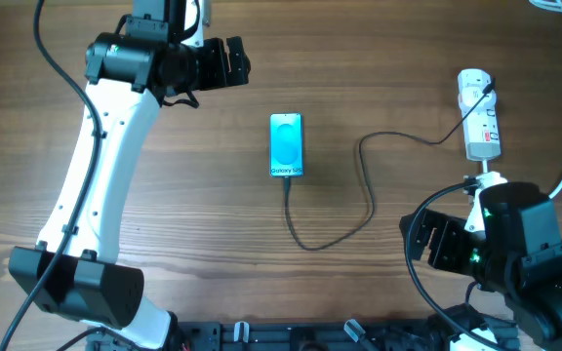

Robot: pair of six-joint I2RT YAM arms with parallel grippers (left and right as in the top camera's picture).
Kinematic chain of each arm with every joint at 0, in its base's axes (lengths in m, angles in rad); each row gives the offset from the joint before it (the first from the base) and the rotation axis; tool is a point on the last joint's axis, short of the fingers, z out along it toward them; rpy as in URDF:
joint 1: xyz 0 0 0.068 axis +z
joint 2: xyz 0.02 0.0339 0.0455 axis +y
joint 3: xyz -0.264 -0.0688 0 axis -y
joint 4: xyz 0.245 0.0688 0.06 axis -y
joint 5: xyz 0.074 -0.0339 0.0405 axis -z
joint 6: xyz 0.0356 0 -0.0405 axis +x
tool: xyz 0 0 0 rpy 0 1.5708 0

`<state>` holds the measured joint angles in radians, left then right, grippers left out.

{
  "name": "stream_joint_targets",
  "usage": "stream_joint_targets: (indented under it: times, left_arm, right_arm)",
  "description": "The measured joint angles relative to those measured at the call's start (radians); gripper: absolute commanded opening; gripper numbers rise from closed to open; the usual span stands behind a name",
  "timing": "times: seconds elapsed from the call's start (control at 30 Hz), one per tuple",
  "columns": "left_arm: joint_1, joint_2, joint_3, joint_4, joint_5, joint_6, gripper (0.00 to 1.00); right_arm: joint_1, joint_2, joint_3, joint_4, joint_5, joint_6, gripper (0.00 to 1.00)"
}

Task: Plug charger to phone and switch on socket

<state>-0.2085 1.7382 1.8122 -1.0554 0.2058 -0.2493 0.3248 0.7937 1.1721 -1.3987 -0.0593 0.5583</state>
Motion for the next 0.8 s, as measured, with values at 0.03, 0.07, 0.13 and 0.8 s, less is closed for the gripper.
stream_joint_targets:
  times: [0.03, 0.07, 0.13, 0.8]
  left_arm:
    - [0.0, 0.0, 0.0, 0.0, 0.0, 0.0, 1.0]
    - [0.0, 0.0, 0.0, 0.0, 0.0, 0.0, 1.0]
    - [0.0, 0.0, 0.0, 0.0, 0.0, 0.0, 1.0]
    - [0.0, 0.0, 0.0, 0.0, 0.0, 0.0, 1.0]
  right_arm:
    - [0.0, 0.0, 0.0, 0.003, 0.0, -0.005, 1.0]
    - [0.0, 0.0, -0.001, 0.017, 0.0, -0.015, 1.0]
    - [0.0, 0.0, -0.001, 0.066, 0.0, -0.054, 1.0]
    - [-0.131, -0.65, -0.581, 0.728, -0.016, -0.359, 1.0]
